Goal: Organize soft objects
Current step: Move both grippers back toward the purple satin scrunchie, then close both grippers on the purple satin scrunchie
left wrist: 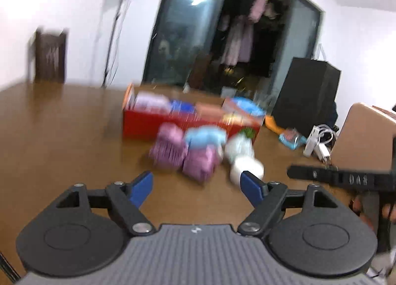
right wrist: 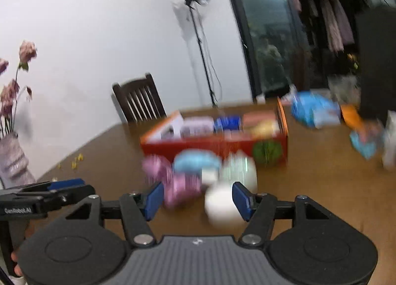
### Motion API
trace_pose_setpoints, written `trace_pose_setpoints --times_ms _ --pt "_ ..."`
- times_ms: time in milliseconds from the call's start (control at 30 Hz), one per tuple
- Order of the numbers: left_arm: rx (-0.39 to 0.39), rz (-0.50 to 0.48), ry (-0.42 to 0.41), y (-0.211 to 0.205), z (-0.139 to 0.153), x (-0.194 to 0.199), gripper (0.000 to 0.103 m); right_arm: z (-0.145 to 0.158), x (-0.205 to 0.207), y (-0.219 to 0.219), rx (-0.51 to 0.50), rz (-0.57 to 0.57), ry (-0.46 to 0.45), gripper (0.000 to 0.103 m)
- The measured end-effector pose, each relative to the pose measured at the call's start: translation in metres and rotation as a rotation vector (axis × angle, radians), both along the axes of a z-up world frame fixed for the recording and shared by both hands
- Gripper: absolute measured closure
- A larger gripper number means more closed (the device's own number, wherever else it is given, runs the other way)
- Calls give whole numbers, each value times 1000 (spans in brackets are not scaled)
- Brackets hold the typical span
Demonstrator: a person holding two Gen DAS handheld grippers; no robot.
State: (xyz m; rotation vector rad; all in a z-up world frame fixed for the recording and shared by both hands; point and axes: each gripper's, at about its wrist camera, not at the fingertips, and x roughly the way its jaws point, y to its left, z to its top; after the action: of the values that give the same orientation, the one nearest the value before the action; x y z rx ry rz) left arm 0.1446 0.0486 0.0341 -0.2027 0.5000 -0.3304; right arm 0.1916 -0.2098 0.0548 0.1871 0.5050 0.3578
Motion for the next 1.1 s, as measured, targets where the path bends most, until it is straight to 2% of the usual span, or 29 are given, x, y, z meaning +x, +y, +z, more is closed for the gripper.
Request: trace_pose_setpoints --times_ms 67,167,333,533,667,700,733,767,833,900,1000,1100 --pt "-11 -10 48 5 -10 -9 23 -21 -22 3 36 9 67 41" --pt "-3 -8 41 12 -10 -9 23 -39 -39 10 93 36 153 41" --pt "-27 17 19 17 -6 20 23 -32 -39 26 62 61 120 41" --pt "-55 7 -42 21 11 82 23 -32 -4 47 34 70 123 42" --pt "-44 -32 -16 16 9 143 24 -34 44 59 44 49 114 43" --pt "-36 -36 6 14 4 161 26 -36 56 62 48 46 116 43" --pt "-26 -30 37 13 -2 174 37 -38 67 65 48 41 121 44" --pt "-17 -21 69 13 -8 185 42 -40 78 69 46 41 122 45" --pt "-38 -36 121 17 -22 200 57 -44 95 75 38 36 130 52" --pt "-78 -38 167 23 -35 205 62 -48 107 76 53 8 136 54" --pt "-138 -42 200 35 -49 208 62 -55 117 72 81 -10 146 59" --pt "-191 -48 228 40 -54 211 62 -59 121 73 57 -2 134 65"
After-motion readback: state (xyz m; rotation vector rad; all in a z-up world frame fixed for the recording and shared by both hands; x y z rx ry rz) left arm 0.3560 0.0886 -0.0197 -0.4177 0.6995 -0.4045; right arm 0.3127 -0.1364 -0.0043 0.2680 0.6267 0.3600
